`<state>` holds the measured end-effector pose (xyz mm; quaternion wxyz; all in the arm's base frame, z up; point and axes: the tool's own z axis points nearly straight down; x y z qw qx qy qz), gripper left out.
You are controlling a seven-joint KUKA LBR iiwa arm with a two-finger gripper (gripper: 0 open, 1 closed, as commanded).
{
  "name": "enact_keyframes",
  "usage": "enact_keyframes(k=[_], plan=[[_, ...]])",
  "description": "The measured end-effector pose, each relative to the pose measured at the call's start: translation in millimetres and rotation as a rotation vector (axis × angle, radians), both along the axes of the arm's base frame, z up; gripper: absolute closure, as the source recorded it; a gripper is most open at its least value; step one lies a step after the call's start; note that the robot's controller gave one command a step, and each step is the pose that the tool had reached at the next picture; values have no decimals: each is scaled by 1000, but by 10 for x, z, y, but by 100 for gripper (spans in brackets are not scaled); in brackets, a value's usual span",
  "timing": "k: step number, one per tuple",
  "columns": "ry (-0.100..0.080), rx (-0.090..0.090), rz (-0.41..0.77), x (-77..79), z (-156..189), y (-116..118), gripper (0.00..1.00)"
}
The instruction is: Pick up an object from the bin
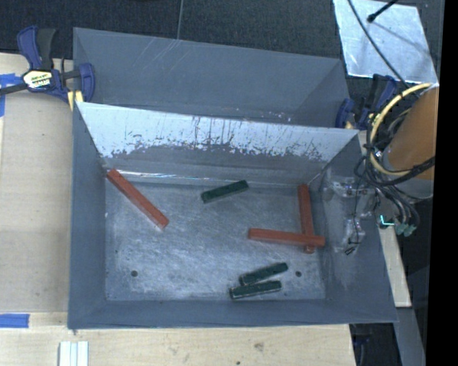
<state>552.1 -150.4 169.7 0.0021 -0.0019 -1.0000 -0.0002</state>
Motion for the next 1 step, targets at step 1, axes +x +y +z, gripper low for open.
enact_keyframes(k=[1], plan=[[0,1,84,300,-1018,325,0]])
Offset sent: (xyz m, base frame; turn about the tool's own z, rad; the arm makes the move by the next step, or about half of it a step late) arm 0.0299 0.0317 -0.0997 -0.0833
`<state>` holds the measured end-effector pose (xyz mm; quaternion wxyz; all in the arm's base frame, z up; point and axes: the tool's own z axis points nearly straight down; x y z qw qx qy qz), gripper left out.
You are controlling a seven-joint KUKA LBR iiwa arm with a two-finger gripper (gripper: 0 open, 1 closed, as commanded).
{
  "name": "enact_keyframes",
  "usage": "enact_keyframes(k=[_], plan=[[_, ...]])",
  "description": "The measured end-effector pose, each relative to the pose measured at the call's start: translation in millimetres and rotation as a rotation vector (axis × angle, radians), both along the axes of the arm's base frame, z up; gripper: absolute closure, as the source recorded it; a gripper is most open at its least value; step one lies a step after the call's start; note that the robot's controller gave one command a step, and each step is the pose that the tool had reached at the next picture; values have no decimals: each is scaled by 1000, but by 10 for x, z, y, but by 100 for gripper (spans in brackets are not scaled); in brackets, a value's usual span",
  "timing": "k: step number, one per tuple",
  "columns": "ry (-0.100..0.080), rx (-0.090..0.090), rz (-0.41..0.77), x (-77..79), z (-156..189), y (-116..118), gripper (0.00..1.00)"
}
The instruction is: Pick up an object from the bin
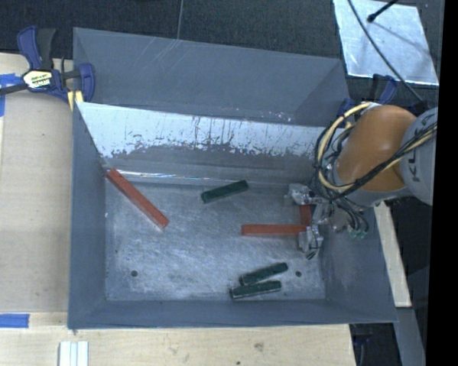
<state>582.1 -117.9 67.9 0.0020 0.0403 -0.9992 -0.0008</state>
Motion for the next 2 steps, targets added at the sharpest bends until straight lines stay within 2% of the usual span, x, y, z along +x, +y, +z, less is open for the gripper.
enact_keyframes(k=[1,2], plan=[[-8,-2,0,14,35,-11,100],[-18,-4,19,362,1586,-5,100]])
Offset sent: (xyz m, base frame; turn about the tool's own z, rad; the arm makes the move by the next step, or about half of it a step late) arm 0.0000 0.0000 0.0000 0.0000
